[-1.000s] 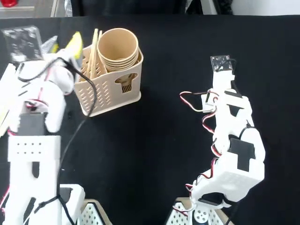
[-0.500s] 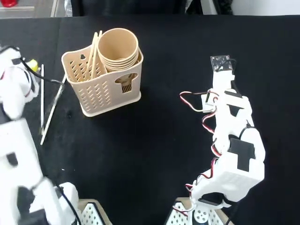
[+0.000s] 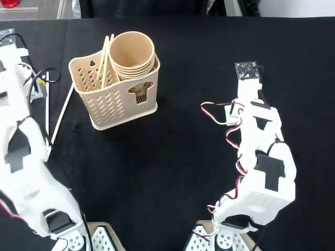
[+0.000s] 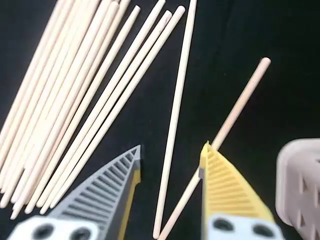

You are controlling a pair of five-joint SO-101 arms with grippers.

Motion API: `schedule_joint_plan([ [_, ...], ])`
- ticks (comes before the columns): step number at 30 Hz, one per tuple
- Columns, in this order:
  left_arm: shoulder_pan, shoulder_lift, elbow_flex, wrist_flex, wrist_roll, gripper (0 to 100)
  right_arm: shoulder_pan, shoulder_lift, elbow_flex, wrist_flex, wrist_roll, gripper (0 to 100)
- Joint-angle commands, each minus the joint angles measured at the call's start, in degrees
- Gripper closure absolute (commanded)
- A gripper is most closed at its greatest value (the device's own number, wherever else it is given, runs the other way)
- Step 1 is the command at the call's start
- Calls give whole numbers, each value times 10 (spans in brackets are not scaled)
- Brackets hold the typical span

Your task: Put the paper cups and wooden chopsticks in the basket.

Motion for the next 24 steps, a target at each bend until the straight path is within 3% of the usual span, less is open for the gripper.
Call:
schedule_joint_plan([
  [1, 11, 90, -122, 24, -4, 805, 2, -33, -2, -3, 6, 985],
  [14, 36, 350, -494, 161, -5, 808, 2, -33, -2, -3, 23, 985],
  [18, 36, 411, -564, 167, -46, 816, 2, -33, -2, -3, 23, 985],
  [24, 29, 470, -615, 167, -56, 905, 2, -33, -2, -2, 23, 985],
])
